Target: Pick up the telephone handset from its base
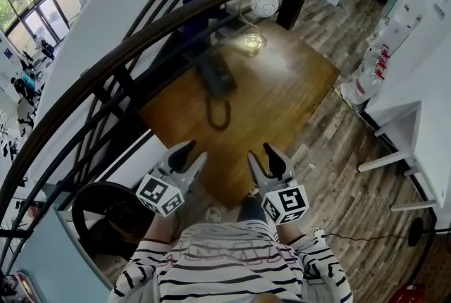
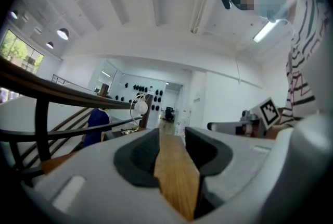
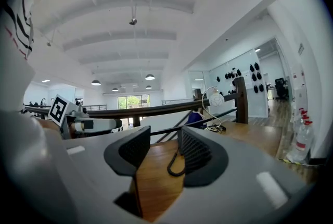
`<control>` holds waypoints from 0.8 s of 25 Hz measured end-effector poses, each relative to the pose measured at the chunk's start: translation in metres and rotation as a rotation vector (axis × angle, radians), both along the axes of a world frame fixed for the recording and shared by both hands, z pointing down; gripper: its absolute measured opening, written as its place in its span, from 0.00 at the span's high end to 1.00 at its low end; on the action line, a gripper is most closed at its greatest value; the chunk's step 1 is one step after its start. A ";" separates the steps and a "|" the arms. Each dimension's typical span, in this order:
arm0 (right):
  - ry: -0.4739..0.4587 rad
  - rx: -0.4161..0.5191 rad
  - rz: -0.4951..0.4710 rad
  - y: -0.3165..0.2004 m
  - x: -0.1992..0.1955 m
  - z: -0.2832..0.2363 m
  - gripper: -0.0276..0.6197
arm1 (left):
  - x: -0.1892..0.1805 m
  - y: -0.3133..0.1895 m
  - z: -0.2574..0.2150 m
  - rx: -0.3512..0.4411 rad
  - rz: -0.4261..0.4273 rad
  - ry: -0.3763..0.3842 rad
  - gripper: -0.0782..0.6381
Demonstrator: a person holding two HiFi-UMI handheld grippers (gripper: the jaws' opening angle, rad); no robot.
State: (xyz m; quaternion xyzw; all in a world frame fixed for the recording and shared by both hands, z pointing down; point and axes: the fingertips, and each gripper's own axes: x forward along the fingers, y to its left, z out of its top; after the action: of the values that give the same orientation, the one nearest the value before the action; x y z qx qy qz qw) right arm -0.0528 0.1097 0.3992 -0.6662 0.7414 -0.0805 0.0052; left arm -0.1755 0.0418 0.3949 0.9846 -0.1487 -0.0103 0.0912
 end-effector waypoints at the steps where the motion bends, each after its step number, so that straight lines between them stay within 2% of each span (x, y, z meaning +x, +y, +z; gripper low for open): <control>1: 0.000 -0.002 -0.011 -0.006 0.002 0.001 0.69 | 0.001 -0.005 0.001 -0.003 -0.010 -0.001 0.67; 5: 0.000 -0.012 -0.058 -0.041 0.015 0.008 0.69 | 0.011 -0.031 0.007 0.001 -0.047 -0.010 0.67; 9: 0.009 -0.009 -0.129 -0.086 0.037 0.016 0.69 | 0.026 -0.067 0.015 0.004 -0.123 -0.008 0.67; 13: 0.010 -0.023 -0.198 -0.139 0.070 0.020 0.69 | 0.050 -0.108 0.020 -0.008 -0.202 -0.009 0.67; 17: 0.025 -0.039 -0.307 -0.187 0.093 0.027 0.69 | 0.071 -0.144 0.027 -0.037 -0.301 -0.004 0.67; 20: 0.035 -0.041 -0.358 -0.222 0.116 0.035 0.69 | 0.098 -0.172 0.036 -0.044 -0.334 -0.019 0.67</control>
State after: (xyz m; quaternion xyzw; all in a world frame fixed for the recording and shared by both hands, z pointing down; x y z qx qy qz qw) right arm 0.0632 -0.1127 0.4347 -0.5250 0.8462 -0.0838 -0.0357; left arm -0.0772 -0.1299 0.4311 0.9440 -0.3112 -0.0129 0.1085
